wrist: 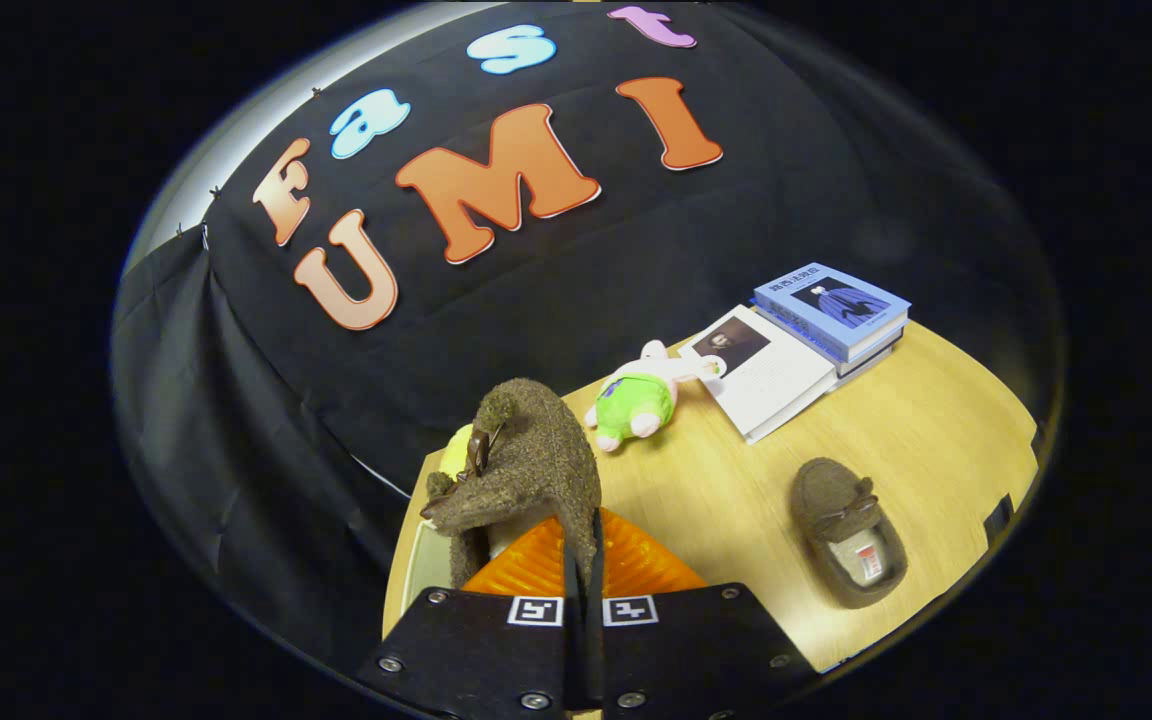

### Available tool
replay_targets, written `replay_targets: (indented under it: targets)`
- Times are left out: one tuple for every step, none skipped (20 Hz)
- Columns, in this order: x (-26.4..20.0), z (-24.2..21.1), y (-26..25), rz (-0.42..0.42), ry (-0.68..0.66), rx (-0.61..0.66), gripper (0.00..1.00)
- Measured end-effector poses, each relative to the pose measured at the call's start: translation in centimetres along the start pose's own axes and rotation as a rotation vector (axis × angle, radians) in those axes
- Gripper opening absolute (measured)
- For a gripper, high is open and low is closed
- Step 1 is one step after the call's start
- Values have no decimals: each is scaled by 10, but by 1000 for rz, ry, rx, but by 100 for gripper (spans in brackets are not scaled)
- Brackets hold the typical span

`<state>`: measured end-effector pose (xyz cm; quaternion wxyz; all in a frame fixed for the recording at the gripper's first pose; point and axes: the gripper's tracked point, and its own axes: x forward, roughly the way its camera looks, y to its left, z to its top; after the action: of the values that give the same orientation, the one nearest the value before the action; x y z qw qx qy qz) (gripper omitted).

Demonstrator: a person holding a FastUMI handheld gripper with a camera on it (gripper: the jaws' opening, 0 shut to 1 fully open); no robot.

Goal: Open the storage box then place both shoes into the box .Put the left shoe in first, then the right shoe, with the right side of both shoes facing outward in a uniform manner.

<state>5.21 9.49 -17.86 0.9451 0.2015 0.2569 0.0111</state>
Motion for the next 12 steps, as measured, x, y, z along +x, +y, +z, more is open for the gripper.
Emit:
replay_targets:
  targets:
    - [1,-6,12,9,12,-7,0]
    - [4,-13,21,20,24,-10,0]
    - [7,-21,29,31,39,-15,0]
    - [9,-29,40,40,53,-19,0]
    - [11,-37,49,46,67,-22,0]
    - [13,-46,55,51,80,-24,0]
    - [15,-53,61,56,93,-30,0]
    - [19,-62,66,58,105,-42,0]
    - [21,-69,70,56,112,-52,0]
    - [22,-77,76,56,122,-58,0]
    - [24,-86,81,58,133,-55,0]
    - [27,-94,84,58,144,-50,0]
